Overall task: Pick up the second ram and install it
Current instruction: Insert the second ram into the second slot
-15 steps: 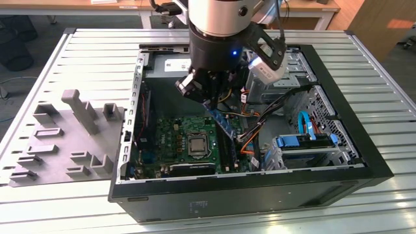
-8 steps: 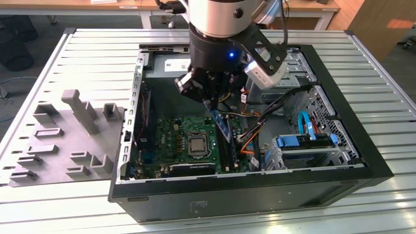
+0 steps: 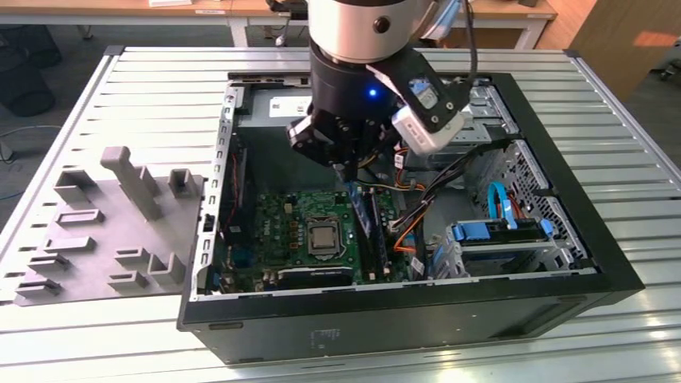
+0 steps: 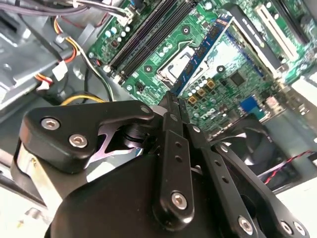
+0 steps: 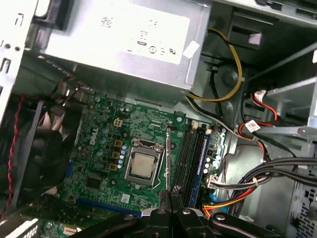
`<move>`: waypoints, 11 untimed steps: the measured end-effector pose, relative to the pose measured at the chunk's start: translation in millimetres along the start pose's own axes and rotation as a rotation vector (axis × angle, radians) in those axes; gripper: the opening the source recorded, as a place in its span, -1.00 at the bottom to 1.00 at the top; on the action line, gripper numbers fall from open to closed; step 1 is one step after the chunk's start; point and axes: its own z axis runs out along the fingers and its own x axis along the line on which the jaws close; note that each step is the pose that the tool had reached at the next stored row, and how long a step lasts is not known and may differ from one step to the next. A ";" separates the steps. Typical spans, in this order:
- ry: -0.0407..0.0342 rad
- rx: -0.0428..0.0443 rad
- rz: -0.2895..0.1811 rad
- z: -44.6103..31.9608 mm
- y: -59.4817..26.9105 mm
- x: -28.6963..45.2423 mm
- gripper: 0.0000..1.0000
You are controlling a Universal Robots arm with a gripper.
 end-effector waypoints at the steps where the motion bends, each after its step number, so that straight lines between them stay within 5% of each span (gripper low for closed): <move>1: -0.0012 0.0008 0.019 0.2 0.0 0.0 -0.77; 11: -0.0132 0.0086 0.223 2.2 -0.1 0.1 -0.77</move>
